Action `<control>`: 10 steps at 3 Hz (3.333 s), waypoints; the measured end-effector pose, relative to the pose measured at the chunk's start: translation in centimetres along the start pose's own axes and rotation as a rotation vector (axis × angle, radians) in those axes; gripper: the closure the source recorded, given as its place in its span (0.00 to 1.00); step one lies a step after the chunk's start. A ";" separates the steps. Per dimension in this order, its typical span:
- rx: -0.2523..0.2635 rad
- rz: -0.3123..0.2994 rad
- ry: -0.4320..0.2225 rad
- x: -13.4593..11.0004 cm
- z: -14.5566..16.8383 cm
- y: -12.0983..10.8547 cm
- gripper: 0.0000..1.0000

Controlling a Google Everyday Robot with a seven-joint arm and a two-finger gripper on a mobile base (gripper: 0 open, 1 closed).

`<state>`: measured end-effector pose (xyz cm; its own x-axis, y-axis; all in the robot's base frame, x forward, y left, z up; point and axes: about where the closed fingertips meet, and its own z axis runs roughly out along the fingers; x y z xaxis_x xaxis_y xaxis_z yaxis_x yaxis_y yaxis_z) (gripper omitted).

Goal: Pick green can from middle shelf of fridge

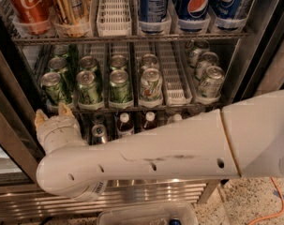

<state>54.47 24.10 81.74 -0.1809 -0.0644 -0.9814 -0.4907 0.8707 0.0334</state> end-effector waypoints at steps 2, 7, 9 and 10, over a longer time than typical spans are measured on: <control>0.042 -0.011 -0.040 -0.8 1.7 -1.4 0.46; 0.094 -0.018 -0.034 -0.6 3.3 -3.1 0.41; 0.148 -0.013 -0.066 -1.3 4.6 -4.4 0.42; 0.152 -0.009 -0.067 -1.3 4.9 -4.5 0.43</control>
Offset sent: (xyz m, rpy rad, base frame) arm 0.0192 -0.0085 0.0027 -0.0031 -0.0351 -0.0439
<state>61.09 22.65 81.89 -0.1177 -0.0444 -0.9921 -0.3565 0.9343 0.0005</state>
